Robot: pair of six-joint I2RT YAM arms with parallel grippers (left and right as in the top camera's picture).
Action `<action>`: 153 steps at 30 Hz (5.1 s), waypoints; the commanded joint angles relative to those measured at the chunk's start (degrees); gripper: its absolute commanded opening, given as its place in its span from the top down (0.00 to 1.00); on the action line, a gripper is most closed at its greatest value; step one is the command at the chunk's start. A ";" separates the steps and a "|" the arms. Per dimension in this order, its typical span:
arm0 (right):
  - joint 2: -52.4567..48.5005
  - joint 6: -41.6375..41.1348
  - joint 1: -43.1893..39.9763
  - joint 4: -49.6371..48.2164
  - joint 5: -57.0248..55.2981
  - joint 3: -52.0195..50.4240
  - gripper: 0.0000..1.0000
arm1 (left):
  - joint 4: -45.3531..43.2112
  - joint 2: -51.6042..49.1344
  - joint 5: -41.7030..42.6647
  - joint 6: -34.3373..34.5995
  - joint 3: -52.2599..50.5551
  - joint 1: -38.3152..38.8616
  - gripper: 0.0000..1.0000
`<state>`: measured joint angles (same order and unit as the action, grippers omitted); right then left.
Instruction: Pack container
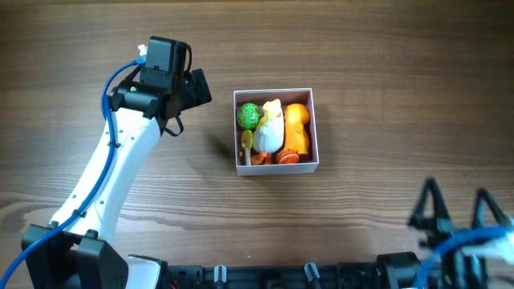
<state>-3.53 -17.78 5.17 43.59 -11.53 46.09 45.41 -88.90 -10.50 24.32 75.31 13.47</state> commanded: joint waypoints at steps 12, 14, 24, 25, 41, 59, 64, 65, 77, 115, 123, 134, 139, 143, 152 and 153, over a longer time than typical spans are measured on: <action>3.32 4.90 0.00 -45.68 11.63 -39.19 0.00 | -0.09 0.63 -0.50 0.13 0.83 -0.26 0.00; 3.32 8.28 -0.02 -45.70 11.63 -39.26 0.00 | -0.11 0.63 -0.50 0.15 0.83 -0.26 0.00; 3.32 6.91 0.00 -44.68 11.67 -45.83 0.00 | -0.11 0.63 -0.50 0.15 0.83 -0.26 0.00; 3.32 6.88 0.00 -44.22 11.67 -45.79 0.00 | -0.11 0.63 -0.50 0.15 0.83 -0.26 0.00; 3.28 10.14 0.00 -44.02 11.63 -45.79 0.00 | -0.11 0.63 -0.50 0.15 0.83 -0.26 0.00; 3.10 10.16 0.00 -44.02 11.63 -45.79 0.00 | -0.09 7.56 -0.50 0.15 0.83 0.20 0.00; 3.10 10.14 0.00 -44.02 11.63 -45.79 0.00 | -0.09 22.95 -0.50 0.13 0.83 0.24 0.00; 3.10 10.14 0.00 -44.02 11.63 -45.79 0.00 | -0.09 27.45 -0.50 0.15 0.83 0.24 0.00; 3.10 10.14 0.00 -44.02 11.63 -45.79 0.00 | 7.91 64.83 -2.62 -0.04 0.76 -2.73 0.00; 3.10 10.12 0.00 -44.02 11.63 -45.79 0.00 | -34.51 87.80 2.25 -1.66 -70.99 -9.90 0.00; 3.10 10.12 0.00 -44.02 11.63 -45.79 0.00 | -34.75 88.17 1.79 -12.02 -71.89 -10.69 0.00; 3.10 10.12 0.00 -44.02 11.63 -45.79 0.00 | -34.69 88.28 4.37 -27.30 -71.89 -11.56 0.00; 3.10 10.14 0.00 -44.02 11.63 -45.79 0.00 | -34.53 88.28 4.48 -26.69 -71.89 -11.56 0.00; 3.10 10.12 0.00 -44.02 11.63 -45.79 0.00 | -34.53 88.28 4.48 -26.69 -71.89 -11.56 0.00; 3.10 10.14 0.00 -44.02 11.63 -45.79 0.00 | -34.53 88.19 4.48 -26.69 -71.89 -11.56 0.00; 3.10 10.12 0.00 -44.02 11.63 -45.79 0.00 | -34.53 88.19 4.48 -26.69 -71.89 -11.56 0.00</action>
<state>-0.99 -8.43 5.19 -0.23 -0.84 0.34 11.07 -1.43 -6.96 -1.28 4.08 2.39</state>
